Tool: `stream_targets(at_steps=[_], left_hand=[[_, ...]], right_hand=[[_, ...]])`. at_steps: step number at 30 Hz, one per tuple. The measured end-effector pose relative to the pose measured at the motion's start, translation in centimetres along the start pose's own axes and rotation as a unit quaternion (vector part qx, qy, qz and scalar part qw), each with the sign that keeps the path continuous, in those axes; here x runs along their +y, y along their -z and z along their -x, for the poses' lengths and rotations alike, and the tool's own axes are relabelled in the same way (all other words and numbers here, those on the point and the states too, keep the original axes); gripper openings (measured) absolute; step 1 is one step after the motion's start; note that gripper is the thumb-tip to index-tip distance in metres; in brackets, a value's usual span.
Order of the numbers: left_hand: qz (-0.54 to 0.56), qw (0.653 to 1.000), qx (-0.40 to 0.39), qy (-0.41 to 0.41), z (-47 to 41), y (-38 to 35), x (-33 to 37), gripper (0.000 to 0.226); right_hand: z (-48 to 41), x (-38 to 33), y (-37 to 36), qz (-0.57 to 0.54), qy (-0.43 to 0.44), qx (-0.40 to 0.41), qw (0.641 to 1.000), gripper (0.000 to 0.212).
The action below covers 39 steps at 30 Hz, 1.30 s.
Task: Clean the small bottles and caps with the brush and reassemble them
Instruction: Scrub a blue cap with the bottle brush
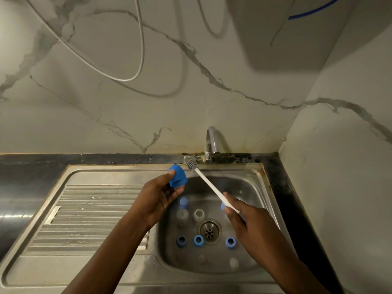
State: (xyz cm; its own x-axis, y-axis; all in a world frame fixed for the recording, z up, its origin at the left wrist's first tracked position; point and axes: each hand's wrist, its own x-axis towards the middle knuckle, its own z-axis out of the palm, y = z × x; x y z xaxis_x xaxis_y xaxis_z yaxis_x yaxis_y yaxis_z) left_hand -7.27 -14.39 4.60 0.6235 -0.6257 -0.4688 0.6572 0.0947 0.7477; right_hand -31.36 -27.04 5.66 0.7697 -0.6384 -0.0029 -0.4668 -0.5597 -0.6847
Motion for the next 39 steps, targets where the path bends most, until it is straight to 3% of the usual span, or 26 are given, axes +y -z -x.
stream_targets(at_steps=[6,10,13,17,24,31,39], left_hand=[[-0.092,0.996,-0.008,-0.012,-3.7,0.3,-3.0,0.042],[-0.223,0.973,-0.032,-0.055,-6.9,1.0,-5.6,0.034],[-0.361,0.926,-0.036,-0.108,-9.8,1.6,-7.7,0.035],[-0.555,0.818,-0.033,-0.146,-14.7,2.8,-10.1,0.049],[-0.709,0.688,-0.085,-0.132,-20.6,3.3,-12.8,0.052],[-0.786,0.599,-0.118,-0.098,-24.4,2.4,-15.1,0.053],[-0.807,0.571,-0.123,-0.084,-26.3,2.8,-16.5,0.052]], right_hand=[[1.2,2.1,0.5,-0.014,-0.041,-0.008,0.999,0.042],[1.7,2.9,0.6,-0.031,-0.063,-0.012,0.997,0.043],[1.8,3.4,0.6,-0.04,-0.086,-0.016,0.995,0.044],[1.7,3.9,0.5,-0.038,-0.115,-0.027,0.992,0.044],[0.7,4.5,-0.1,-0.015,-0.156,-0.019,0.987,0.046],[0.2,4.6,-0.3,-0.016,-0.195,-0.032,0.98,0.052],[0.2,4.3,-0.1,-0.015,-0.235,-0.039,0.971,0.053]])
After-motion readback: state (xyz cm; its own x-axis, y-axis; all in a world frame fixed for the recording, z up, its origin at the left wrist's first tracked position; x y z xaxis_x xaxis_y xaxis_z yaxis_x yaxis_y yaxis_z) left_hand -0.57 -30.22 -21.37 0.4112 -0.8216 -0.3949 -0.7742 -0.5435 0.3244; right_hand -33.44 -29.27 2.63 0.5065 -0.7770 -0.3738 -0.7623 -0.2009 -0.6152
